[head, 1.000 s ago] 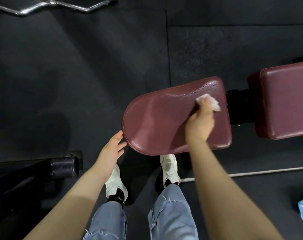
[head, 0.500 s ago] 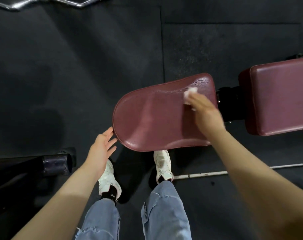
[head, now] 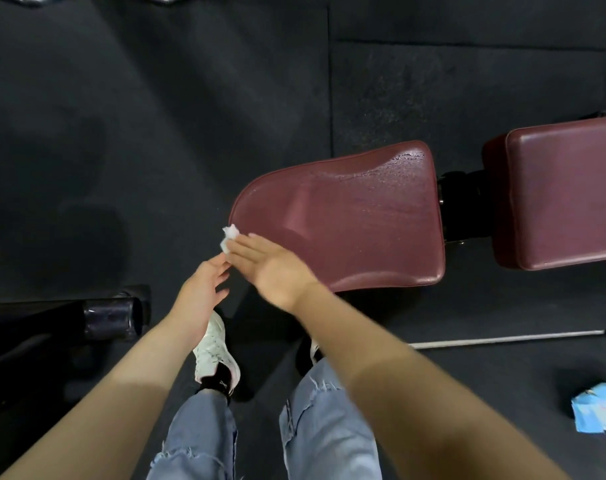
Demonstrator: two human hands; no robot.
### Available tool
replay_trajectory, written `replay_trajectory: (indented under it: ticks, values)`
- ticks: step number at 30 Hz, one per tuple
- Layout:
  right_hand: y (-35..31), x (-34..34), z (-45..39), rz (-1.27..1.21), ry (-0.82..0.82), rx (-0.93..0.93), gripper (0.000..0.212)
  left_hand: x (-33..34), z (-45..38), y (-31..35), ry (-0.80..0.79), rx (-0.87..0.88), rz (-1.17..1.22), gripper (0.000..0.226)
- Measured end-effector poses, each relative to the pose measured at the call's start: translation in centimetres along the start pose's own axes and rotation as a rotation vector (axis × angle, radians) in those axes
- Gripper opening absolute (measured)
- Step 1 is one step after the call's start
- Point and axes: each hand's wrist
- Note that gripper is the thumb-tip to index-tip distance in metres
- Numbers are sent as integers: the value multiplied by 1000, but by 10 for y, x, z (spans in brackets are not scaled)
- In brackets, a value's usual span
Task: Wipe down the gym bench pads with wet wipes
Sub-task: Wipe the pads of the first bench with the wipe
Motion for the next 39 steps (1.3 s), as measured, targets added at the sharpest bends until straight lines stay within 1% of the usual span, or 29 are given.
replay_trajectory:
  ticks: [1,2,3,6,8,9,10,11,12,14,15,16,17,18,19,20,21,22,24,26,28,29,30,31,33,34,35,37,39]
  values:
    - [16,-10,15,40,3,-48,51,0,0,-2,-14,-3,-22,43]
    - [37,-20,35,51,62,-12,51,0,1,-3,-25,-8,-32,44]
    - [60,-31,57,58,138,93,49,0,1,-4,-29,-15,-34,45]
    - [119,-56,144,89,422,607,47,1,1,-6,-41,-7,-32,50]
    - [124,-56,173,28,532,1027,44,1,2,-8,-35,8,-17,47]
    - [119,-50,173,-30,591,1191,42,1,3,-10,-29,11,-8,47]
    - [109,-44,163,-97,673,1273,40,1,3,-11,-25,16,-2,47]
    - [97,-38,145,-148,765,1276,40,2,3,-12,-21,24,-2,48]
    - [86,-31,124,-138,826,1195,42,2,3,-12,-17,30,2,48]
    - [52,-12,76,-94,829,929,44,3,4,-13,-14,31,18,48]
    - [33,-3,53,-106,787,811,40,3,4,-14,-16,31,28,48]
    - [11,8,37,-65,639,665,34,2,5,-15,-18,30,39,48]
    - [-11,5,26,-182,515,565,33,2,5,-15,-20,28,54,49]
    - [-22,8,20,-56,262,410,38,2,5,-14,-25,26,64,49]
    - [-12,18,24,23,12,217,42,2,4,-13,-30,26,67,48]
    - [6,13,31,144,-114,-29,49,2,4,-11,-29,26,65,49]
    - [26,3,39,169,-118,-140,56,2,4,-10,-22,22,63,49]
    - [43,-11,52,153,-79,-133,58,2,3,-10,-13,17,62,49]
    - [80,-27,90,82,47,59,53,3,3,-10,-7,11,55,50]
    - [107,-42,139,37,229,401,56,5,4,-9,-21,10,42,50]
    - [107,-51,174,-7,365,809,59,7,5,-9,-23,6,38,50]
    - [101,-47,180,-29,458,959,56,8,5,-9,-20,2,42,49]
    - [89,-40,176,-66,551,1053,55,9,5,-9,-20,-2,48,49]
    - [75,-30,162,-103,618,1063,56,8,6,-9,-23,-3,52,49]
    - [44,-5,119,-62,609,904,50,6,6,-10,-29,5,51,49]
    - [26,8,95,-75,560,817,44,4,6,-10,-33,9,44,49]
    - [9,22,71,-73,473,696,45,3,5,-10,-36,13,39,48]
    - [-19,34,39,-109,309,444,55,1,5,-9,-36,25,32,45]
    - [-8,25,41,-118,145,142,56,1,5,-9,-24,40,28,45]
Point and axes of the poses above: each hand's wrist, its own z-axis away from the middle knuckle, its own x-axis out of the palm, y = z × x, and after that the axes turned 2 degrees about y, right-handed
